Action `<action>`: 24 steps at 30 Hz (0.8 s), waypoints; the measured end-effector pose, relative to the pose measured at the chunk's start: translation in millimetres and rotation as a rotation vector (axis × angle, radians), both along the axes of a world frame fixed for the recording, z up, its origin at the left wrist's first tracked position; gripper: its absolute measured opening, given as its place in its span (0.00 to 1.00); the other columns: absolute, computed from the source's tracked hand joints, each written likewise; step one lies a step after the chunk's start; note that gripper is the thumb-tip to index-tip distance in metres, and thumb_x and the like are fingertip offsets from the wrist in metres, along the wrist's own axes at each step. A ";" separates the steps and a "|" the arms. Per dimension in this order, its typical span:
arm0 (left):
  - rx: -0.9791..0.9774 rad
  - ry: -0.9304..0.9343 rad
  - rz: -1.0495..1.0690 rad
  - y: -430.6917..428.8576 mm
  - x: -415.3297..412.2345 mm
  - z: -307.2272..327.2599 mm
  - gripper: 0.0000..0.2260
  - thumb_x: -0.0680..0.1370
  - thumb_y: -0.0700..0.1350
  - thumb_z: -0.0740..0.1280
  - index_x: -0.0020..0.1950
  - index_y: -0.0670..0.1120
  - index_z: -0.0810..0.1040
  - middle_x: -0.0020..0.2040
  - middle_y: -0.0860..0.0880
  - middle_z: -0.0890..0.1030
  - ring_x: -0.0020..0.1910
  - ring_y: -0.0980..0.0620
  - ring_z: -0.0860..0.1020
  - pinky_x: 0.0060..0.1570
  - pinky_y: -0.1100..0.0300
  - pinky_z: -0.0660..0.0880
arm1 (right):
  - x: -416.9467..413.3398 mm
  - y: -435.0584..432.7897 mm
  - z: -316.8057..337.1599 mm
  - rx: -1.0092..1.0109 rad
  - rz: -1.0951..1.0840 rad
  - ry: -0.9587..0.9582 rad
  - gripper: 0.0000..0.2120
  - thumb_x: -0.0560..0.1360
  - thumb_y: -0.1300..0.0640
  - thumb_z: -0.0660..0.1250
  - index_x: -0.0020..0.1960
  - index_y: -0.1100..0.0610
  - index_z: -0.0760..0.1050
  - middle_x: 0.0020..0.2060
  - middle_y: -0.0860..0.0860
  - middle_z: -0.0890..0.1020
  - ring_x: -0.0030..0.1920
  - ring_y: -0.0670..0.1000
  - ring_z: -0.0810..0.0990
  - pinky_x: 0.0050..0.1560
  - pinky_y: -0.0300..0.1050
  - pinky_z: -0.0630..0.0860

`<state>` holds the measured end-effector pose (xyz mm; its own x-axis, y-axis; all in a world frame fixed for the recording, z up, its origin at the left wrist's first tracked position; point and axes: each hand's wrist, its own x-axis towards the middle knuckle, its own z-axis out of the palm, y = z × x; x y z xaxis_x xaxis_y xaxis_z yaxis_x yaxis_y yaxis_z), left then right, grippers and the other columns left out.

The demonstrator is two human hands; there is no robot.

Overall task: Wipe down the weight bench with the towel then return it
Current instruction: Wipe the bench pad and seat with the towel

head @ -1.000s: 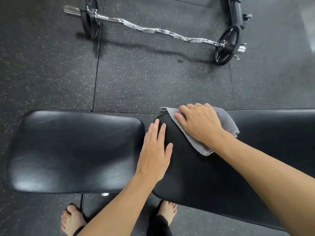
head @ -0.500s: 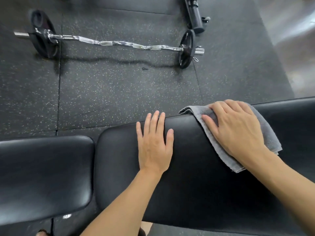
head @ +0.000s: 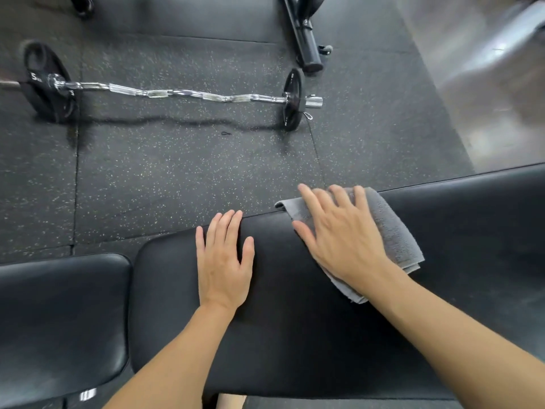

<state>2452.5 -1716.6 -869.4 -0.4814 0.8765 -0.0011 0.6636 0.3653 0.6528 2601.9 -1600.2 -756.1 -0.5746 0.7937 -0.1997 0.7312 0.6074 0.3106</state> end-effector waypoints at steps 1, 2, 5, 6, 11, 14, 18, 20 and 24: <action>0.005 0.002 0.005 0.3 0.2 -0.6 0.25 0.83 0.54 0.52 0.77 0.46 0.70 0.76 0.49 0.73 0.78 0.47 0.66 0.80 0.42 0.52 | -5.0 -1.4 -2.8 -0.017 0.030 0.004 0.30 0.83 0.39 0.49 0.77 0.58 0.65 0.63 0.53 0.80 0.65 0.61 0.75 0.68 0.63 0.64; 0.007 0.002 0.009 0.3 0.2 -1.5 0.25 0.83 0.54 0.52 0.77 0.46 0.70 0.76 0.49 0.73 0.78 0.46 0.66 0.80 0.42 0.52 | -10.8 -3.3 -6.1 -0.038 0.059 -0.001 0.29 0.84 0.40 0.48 0.76 0.57 0.66 0.62 0.53 0.80 0.64 0.60 0.75 0.69 0.62 0.64; 0.009 -0.002 0.021 -0.3 0.8 -1.7 0.25 0.83 0.55 0.52 0.76 0.46 0.71 0.75 0.48 0.73 0.77 0.46 0.67 0.80 0.42 0.52 | -20.0 -7.4 -12.1 -0.061 0.094 0.005 0.24 0.84 0.41 0.48 0.66 0.54 0.72 0.57 0.52 0.80 0.58 0.59 0.76 0.67 0.60 0.64; 0.011 -0.002 0.023 0.3 1.6 -0.6 0.26 0.83 0.55 0.51 0.76 0.46 0.71 0.74 0.48 0.74 0.77 0.46 0.68 0.80 0.43 0.52 | -16.5 -5.1 -9.1 -0.050 0.085 0.026 0.22 0.84 0.41 0.48 0.63 0.54 0.73 0.56 0.52 0.80 0.57 0.58 0.76 0.66 0.59 0.65; 0.005 -0.005 0.027 -0.3 2.3 -0.3 0.25 0.82 0.54 0.51 0.76 0.46 0.71 0.73 0.49 0.74 0.76 0.47 0.68 0.80 0.44 0.51 | 55.1 20.2 22.1 0.142 -0.031 0.097 0.18 0.83 0.43 0.52 0.58 0.52 0.74 0.55 0.52 0.79 0.59 0.59 0.75 0.67 0.58 0.66; -0.007 -0.009 0.014 -0.1 2.1 -1.8 0.25 0.82 0.54 0.51 0.76 0.47 0.71 0.73 0.49 0.74 0.75 0.47 0.68 0.80 0.44 0.51 | 109.4 38.7 47.2 0.261 -0.078 0.139 0.18 0.84 0.45 0.53 0.62 0.54 0.74 0.58 0.53 0.79 0.63 0.60 0.74 0.68 0.61 0.66; -0.053 0.019 0.012 -0.4 7.7 4.3 0.25 0.83 0.51 0.50 0.79 0.44 0.67 0.78 0.47 0.70 0.80 0.46 0.63 0.80 0.42 0.50 | 136.7 50.8 65.4 0.302 -0.197 0.177 0.21 0.84 0.46 0.52 0.65 0.57 0.75 0.63 0.55 0.79 0.69 0.61 0.72 0.71 0.63 0.63; -0.047 -0.010 0.045 4.3 23.5 15.6 0.22 0.85 0.44 0.54 0.80 0.41 0.65 0.80 0.46 0.66 0.82 0.45 0.60 0.80 0.41 0.50 | 138.7 51.9 64.5 0.286 -0.185 0.166 0.21 0.84 0.46 0.51 0.65 0.57 0.75 0.64 0.54 0.79 0.71 0.60 0.71 0.73 0.63 0.61; 0.087 -0.033 -0.011 43.5 100.9 69.5 0.23 0.84 0.45 0.57 0.79 0.42 0.65 0.81 0.46 0.64 0.82 0.47 0.59 0.81 0.44 0.50 | 146.5 56.4 65.1 0.257 -0.159 0.147 0.22 0.84 0.46 0.49 0.65 0.56 0.75 0.64 0.54 0.78 0.73 0.60 0.70 0.77 0.64 0.56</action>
